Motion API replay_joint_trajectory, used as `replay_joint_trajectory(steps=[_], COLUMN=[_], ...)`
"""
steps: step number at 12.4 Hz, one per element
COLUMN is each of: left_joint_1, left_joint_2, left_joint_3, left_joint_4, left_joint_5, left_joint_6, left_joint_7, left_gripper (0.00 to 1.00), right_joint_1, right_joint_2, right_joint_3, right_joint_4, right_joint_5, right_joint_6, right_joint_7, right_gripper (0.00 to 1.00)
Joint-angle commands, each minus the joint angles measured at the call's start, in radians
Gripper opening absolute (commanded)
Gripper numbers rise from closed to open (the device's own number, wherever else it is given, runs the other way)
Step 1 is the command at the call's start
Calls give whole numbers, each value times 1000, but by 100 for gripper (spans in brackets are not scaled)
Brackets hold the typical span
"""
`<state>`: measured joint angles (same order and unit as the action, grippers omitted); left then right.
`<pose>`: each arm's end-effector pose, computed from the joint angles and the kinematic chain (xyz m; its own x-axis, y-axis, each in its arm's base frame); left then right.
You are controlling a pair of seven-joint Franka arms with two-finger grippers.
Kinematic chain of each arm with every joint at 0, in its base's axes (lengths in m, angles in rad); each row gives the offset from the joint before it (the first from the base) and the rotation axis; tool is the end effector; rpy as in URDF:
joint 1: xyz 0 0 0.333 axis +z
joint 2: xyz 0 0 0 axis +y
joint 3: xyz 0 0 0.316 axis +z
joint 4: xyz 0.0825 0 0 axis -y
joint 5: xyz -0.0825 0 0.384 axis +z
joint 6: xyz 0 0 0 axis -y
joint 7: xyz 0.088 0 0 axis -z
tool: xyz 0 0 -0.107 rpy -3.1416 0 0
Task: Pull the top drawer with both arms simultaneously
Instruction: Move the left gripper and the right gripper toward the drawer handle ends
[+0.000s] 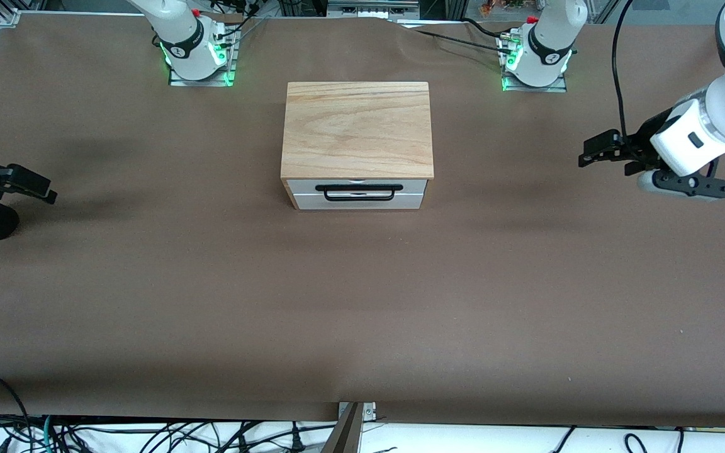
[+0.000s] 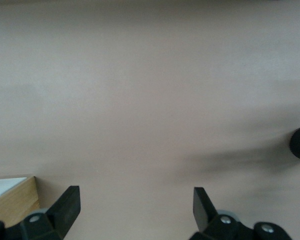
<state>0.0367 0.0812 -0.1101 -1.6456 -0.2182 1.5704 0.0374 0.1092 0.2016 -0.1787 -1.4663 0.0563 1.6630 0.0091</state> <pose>0.5675 -0.0628 0.5467 0.9830 -0.1099 -0.1468 -0.0745 -0.9708 0.2282 0.6206 -0.0271 0.5653 0.9968 -0.0802 -0.0019 -0.0802 -0.9966 -0.0204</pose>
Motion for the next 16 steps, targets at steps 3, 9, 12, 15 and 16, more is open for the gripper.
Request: replay_joint_trajectory(steps=[3, 9, 12, 15, 16], left_joint_1=[-9, -18, -95, -152, -165], left_joint_2=[109, 359, 477, 572, 577], left_joint_3=[0, -2, -2, -14, -16], left_joint_4=[35, 33, 32, -9, -28], left_joint_5=[-214, -726, -831, -1100, -1139], left_joint_6=[-16, -1, 117, 122, 122], left_joint_7=[90, 312, 447, 678, 709], left_gripper=[100, 100, 100, 100, 99], right_joint_1=[24, -101, -148, -126, -105], right_joint_2=[81, 276, 343, 364, 377], right_joint_3=[30, 28, 27, 30, 30], right_joint_4=[-3, -28, -159, -316, -330], right_joint_5=[106, 745, 971, 1150, 1178], right_joint_6=[-5, -173, -235, -235, -236], right_joint_7=[9, -189, -403, -617, -676], right_gripper=[100, 100, 100, 100, 100])
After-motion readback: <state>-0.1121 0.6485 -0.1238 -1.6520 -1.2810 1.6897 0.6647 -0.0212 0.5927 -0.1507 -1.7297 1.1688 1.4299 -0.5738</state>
